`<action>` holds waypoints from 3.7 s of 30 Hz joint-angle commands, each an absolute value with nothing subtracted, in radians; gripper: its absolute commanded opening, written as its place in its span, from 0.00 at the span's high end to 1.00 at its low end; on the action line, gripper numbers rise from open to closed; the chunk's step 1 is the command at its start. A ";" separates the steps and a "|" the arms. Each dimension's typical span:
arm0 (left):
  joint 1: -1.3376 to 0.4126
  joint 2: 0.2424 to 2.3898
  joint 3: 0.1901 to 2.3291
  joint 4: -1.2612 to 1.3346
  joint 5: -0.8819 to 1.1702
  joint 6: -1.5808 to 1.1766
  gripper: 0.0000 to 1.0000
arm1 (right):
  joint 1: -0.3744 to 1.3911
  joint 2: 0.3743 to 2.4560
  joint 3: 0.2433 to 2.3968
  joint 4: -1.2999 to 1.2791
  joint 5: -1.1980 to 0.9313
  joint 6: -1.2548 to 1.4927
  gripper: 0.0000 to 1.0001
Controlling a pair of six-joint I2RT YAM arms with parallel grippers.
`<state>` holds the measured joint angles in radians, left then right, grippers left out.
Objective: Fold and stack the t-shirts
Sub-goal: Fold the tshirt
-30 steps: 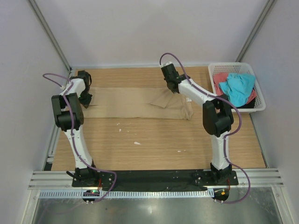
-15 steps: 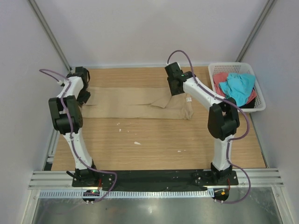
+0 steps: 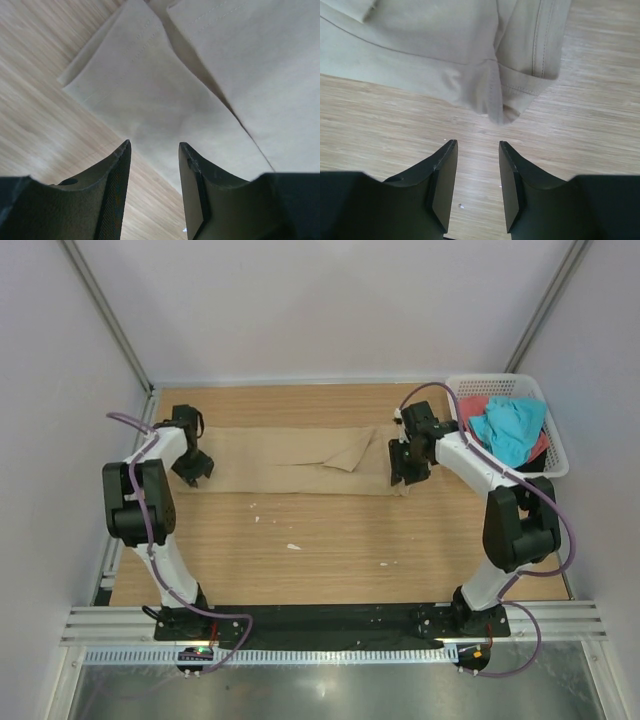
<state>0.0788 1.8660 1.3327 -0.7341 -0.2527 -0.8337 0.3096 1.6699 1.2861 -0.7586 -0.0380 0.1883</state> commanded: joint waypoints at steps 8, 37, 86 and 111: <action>0.083 2.039 1.439 -0.772 -0.305 -0.821 0.55 | 0.176 1.726 1.210 -0.634 -0.282 0.075 0.52; 0.081 2.072 1.470 -0.920 -0.517 -0.850 0.52 | 0.091 1.734 1.019 -0.664 -0.236 0.265 0.99; 0.009 1.471 1.180 -0.572 0.394 -0.589 0.39 | 0.437 1.767 1.197 -0.390 0.190 1.037 0.44; 0.009 1.448 1.190 -0.611 0.296 -0.580 0.41 | 0.520 1.789 1.120 -0.172 0.187 1.091 0.69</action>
<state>0.0078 1.4803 1.1809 -0.6182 0.3058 -0.5934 0.5133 1.7874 1.0878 -0.2329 0.1555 1.0973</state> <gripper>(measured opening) 0.598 0.333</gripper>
